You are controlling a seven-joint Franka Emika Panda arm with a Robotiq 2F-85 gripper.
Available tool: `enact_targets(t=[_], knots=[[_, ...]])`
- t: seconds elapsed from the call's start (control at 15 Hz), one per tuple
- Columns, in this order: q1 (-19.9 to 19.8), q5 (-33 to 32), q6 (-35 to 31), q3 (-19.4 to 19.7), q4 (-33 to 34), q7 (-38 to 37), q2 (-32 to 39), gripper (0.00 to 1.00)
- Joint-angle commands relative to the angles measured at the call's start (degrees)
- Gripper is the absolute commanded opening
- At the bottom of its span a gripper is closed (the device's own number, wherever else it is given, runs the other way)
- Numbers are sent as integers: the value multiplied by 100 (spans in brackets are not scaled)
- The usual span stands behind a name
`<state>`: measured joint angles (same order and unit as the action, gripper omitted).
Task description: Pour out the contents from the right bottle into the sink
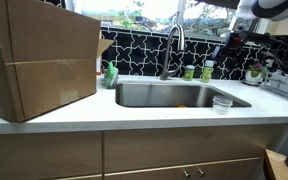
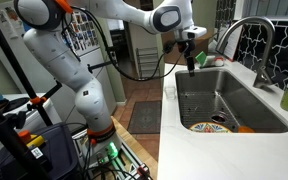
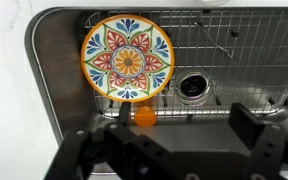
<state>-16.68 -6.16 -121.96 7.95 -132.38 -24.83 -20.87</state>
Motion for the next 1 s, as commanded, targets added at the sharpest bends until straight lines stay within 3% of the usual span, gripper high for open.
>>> enact_targets(t=[0.0, 0.2, 0.33, 0.93], knots=[[-12, 9, 16, -6, 22, -37, 20, 100], [-3, 9, 16, -47, 24, -126, 40, 100], [-228, -11, 106, -1, 449, -774, 499, 100], [-869, 656, 37, 1387, 2267, -1130, 2452, 100]])
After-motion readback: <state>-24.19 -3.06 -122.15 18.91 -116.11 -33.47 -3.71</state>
